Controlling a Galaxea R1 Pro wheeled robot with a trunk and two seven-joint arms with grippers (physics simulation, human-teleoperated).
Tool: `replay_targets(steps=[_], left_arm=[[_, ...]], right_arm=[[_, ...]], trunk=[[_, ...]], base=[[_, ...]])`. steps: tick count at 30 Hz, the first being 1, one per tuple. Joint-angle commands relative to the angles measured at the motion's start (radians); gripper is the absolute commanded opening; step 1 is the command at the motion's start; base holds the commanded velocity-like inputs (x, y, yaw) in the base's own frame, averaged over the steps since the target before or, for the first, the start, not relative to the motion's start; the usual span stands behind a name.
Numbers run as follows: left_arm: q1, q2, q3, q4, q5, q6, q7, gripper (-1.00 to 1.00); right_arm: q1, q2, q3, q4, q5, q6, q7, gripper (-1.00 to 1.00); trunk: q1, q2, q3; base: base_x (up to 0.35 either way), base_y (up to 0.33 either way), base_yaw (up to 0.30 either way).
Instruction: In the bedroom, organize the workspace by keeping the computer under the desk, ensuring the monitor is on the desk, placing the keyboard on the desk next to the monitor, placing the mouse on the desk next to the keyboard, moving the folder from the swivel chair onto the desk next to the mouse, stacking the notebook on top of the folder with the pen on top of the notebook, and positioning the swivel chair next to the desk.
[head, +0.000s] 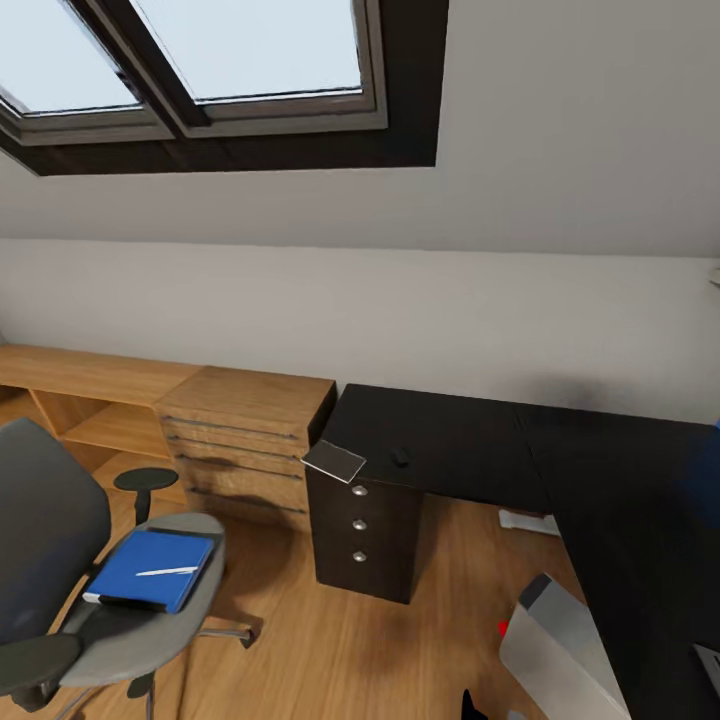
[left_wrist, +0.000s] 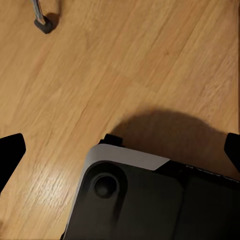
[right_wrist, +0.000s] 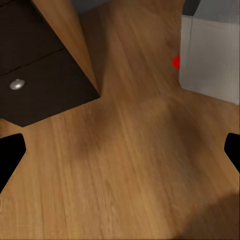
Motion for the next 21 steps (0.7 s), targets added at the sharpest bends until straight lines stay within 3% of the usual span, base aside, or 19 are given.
replay_targets(steps=[1, 4, 9, 10, 11, 13, 15, 16, 17, 18, 21], left_arm=[[-0.001, 0.001, -0.008, 0.0, 0.008, -0.004, 0.007, 1.0], [-0.001, 0.002, -0.007, -0.004, 0.009, -0.009, 0.007, 1.0], [-0.001, 0.003, -0.006, -0.06, 0.01, -0.061, 0.007, 1.0], [-0.001, 0.002, -0.005, -0.155, 0.011, -0.077, 0.007, 1.0], [-0.001, 0.003, -0.004, -0.181, 0.011, -0.077, 0.007, 1.0], [-0.001, 0.002, -0.003, -0.285, 0.012, -0.044, 0.008, 1.0], [0.0, 0.002, -0.002, -0.399, 0.012, 0.058, 0.009, 1.0], [0.0, 0.002, -0.002, -0.433, 0.013, 0.094, 0.009, 1.0], [0.0, 0.004, -0.001, -0.546, 0.016, 0.216, 0.009, 1.0], [0.001, 0.006, 0.011, -0.872, 0.042, 0.542, 0.015, 1.0], [0.0, 0.004, 0.04, -1.029, 0.059, 0.673, 0.017, 1.0]], right_arm=[[-0.001, 0.001, -0.004, -0.003, -0.001, -0.003, 0.004, 1.0], [-0.001, 0.001, -0.002, -0.022, 0.001, -0.003, 0.007, 1.0], [-0.002, 0.002, 0.001, -0.172, 0.005, 0.01, 0.003, 1.0], [-0.002, 0.003, 0.011, -0.276, 0.034, 0.053, -0.019, 1.0], [-0.002, 0.003, 0.014, -0.303, 0.045, 0.072, -0.031, 1.0], [-0.002, 0.004, 0.02, -0.437, 0.099, 0.196, -0.117, 1.0], [-0.002, 0.004, 0.023, -0.596, 0.146, 0.357, -0.224, 1.0], [-0.002, 0.004, 0.023, -0.636, 0.155, 0.4, -0.249, 1.0], [-0.004, 0.004, 0.024, -0.75, 0.174, 0.535, -0.315, 1.0], [-0.076, 0.003, 0.025, -0.895, 0.192, 0.875, -0.409, 1.0], [-0.191, 0.003, 0.025, -0.903, 0.195, 0.975, -0.425, 1.0]], trunk=[[0.001, -0.001, -0.001], [0.001, -0.001, -0.001], [0.001, -0.001, -0.001], [0.001, -0.001, -0.001], [0.001, -0.001, -0.001], [0.001, -0.001, -0.001], [0.001, -0.001, -0.001], [0.001, -0.001, -0.001], [0.001, -0.001, -0.001], [0.001, -0.001, -0.001], [0.001, -0.001, -0.001]], base=[[0.338, 0.0, 0.0], [0.337, -0.004, 0.0], [0.167, -0.043, 0.0], [0.036, -0.01, 0.0], [0.028, -0.008, 0.0], [0.015, -0.004, 0.0], [0.006, -0.002, 0.0], [0.004, -0.001, 0.0], [0.002, -0.001, 0.0], [0.0, 0.0, 0.0], [0.0, 0.0, 0.0]])
